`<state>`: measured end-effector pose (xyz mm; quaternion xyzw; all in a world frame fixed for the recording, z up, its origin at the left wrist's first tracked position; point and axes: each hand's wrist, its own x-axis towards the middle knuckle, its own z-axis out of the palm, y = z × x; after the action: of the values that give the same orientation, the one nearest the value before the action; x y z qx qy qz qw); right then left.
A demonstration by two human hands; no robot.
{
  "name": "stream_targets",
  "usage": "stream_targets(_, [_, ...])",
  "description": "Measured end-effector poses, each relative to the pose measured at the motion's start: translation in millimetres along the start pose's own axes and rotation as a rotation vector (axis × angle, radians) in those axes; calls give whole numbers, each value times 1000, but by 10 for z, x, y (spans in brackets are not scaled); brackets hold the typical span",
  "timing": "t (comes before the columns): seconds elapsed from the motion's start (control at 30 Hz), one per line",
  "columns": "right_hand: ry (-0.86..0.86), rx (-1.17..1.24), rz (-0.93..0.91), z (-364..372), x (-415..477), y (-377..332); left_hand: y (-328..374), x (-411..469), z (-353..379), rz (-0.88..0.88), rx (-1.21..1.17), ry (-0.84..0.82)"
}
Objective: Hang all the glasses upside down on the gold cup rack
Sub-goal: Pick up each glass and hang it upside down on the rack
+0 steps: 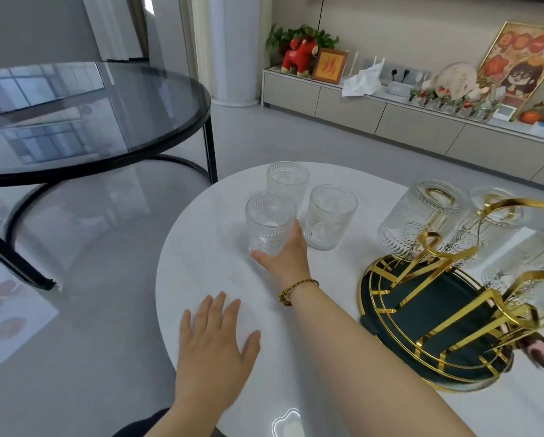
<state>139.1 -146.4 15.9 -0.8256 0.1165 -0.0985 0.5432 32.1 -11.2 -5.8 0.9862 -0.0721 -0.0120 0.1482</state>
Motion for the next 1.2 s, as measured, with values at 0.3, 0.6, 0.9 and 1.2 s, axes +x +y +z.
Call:
stream_targets(0.3, [-37,64,38,-157,-198,-65,22,-16,-27,-8,2,-12])
stream_targets(0.6, [15,93,-114,-921,-910,-529,56,-60,-85,1,-57,-15])
stream_targets(0.9, [99,-70,-178,-1930,-1617,-1074,248,-252,-102,89,-104,-43])
stream_targets(1.2, [297,-237,-218,-2925,-2061,-1296,1338,-454,-634,509,-451,78])
